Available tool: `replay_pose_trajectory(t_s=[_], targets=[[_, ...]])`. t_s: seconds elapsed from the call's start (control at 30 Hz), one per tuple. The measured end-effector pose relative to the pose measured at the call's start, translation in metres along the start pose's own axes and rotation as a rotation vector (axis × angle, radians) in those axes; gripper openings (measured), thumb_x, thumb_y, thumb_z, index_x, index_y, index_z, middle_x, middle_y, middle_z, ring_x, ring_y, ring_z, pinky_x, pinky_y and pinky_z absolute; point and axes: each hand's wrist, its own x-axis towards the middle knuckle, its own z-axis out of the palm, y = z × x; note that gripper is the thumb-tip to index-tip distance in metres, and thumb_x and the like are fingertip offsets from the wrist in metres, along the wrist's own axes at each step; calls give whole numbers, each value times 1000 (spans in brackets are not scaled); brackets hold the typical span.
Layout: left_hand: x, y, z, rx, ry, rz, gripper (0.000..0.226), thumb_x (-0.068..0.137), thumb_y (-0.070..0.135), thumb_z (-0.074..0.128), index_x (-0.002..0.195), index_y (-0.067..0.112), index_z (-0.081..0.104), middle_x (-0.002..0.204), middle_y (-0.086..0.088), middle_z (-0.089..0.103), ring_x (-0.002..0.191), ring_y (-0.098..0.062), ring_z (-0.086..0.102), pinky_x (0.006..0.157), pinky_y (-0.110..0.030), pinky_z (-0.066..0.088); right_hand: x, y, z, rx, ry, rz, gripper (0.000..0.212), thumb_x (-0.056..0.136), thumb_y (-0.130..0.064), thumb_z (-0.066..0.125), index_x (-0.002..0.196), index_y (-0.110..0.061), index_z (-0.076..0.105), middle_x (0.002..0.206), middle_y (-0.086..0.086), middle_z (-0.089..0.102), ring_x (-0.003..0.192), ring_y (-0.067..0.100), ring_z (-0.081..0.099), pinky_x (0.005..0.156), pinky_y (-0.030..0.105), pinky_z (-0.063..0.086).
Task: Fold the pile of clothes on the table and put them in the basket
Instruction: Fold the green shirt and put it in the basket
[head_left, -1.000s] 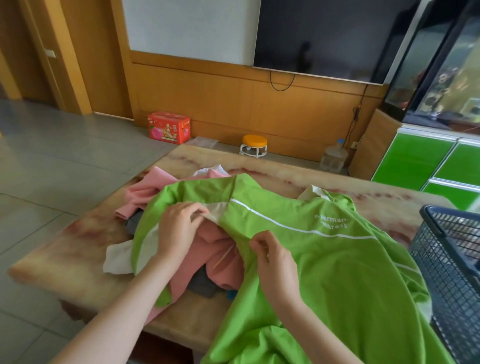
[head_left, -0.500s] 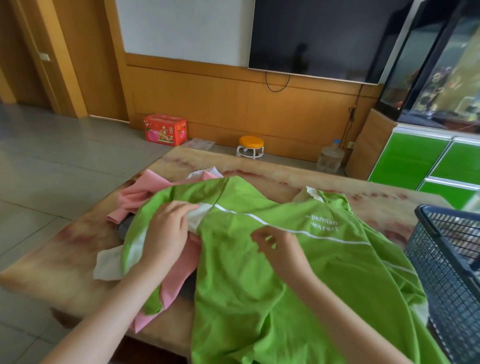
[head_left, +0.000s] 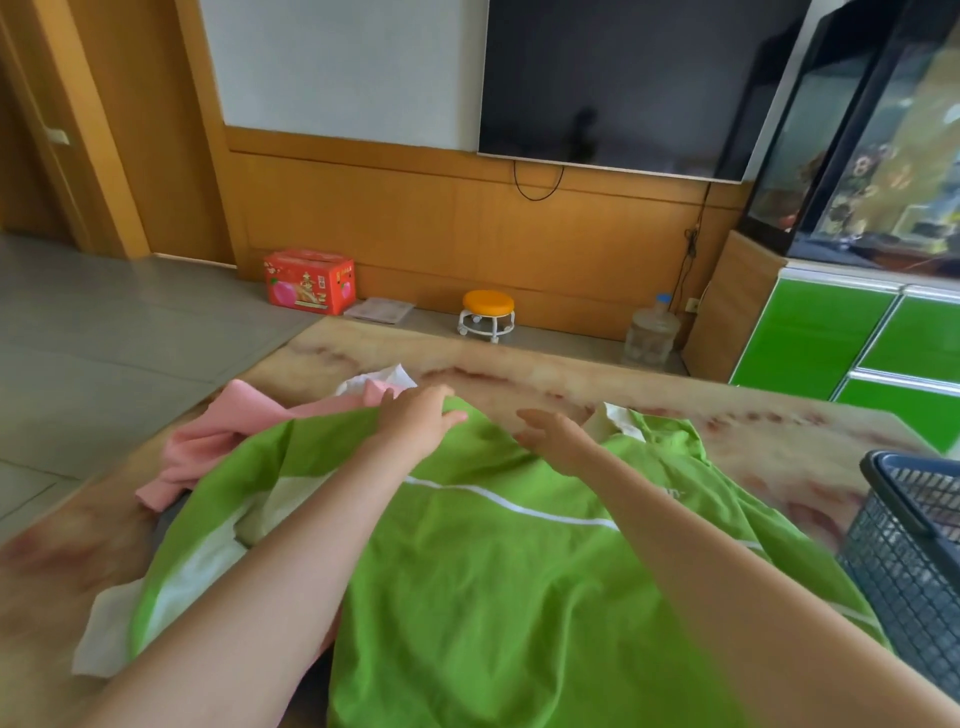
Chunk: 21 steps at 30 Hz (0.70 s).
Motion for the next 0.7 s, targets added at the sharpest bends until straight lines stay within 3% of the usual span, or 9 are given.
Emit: replay_pose_trajectory(t_s=[0.07,0.13,0.23,0.3,0.33,0.43,0.47,0.6,0.7], targets=[[10,-4,6,-39,56,-14,33,88,39,61,116,21,62,115,-3,66,111,-23,55,94,-32,31,10,4,6,-111,-67,-10,44,90,-23,62,133,-17,52,129,5,58,120,26,51,101,29,37],[14,-4,7,-183,215,-33,16,83,30,68,98,24,68,101,1,67,97,-22,60,90,-34,39,17,7,8,-97,18,-42,32,82,-23,71,113,-14,67,111,7,67,106,25,61,88,28,46],[11,2,-3,-366,459,-107,9,83,24,69,92,24,69,87,2,68,71,-19,58,61,-29,40,17,-3,-4,-28,433,-91,12,82,-24,68,93,-23,72,98,1,69,92,21,62,69,27,45],[14,1,-7,-255,597,-148,11,82,22,70,93,23,68,95,0,69,82,-24,61,68,-31,40,16,-12,-9,-18,652,-174,9,83,-23,66,90,-21,71,97,-1,67,95,18,56,67,29,44],[17,-1,-6,-136,586,-171,13,82,22,70,95,23,66,101,-3,68,93,-27,59,77,-33,39,16,-14,-8,-26,626,-197,10,83,-21,66,91,-20,71,98,-1,66,95,17,55,67,29,44],[24,1,8,161,251,-274,34,87,16,63,120,20,54,128,-12,50,122,-32,38,101,-40,29,21,0,9,-74,127,-168,25,83,-9,60,104,-17,71,106,7,69,80,18,59,67,23,44],[24,7,12,192,192,-255,42,88,14,60,128,21,48,134,-12,44,127,-32,31,106,-42,25,21,10,8,-10,59,-138,28,83,-8,61,108,-16,70,107,9,69,78,17,60,67,22,46],[19,58,28,67,215,161,38,93,27,53,131,24,52,138,-2,46,134,-23,28,110,-33,17,9,69,-42,263,286,-19,25,85,-9,65,110,-10,68,112,11,68,80,7,64,58,17,43],[6,105,61,-43,-53,299,42,97,35,45,136,21,47,145,-3,40,138,-20,27,112,-32,17,-10,137,-77,144,351,204,31,87,-15,64,118,-6,65,125,10,62,107,24,60,83,25,43]])
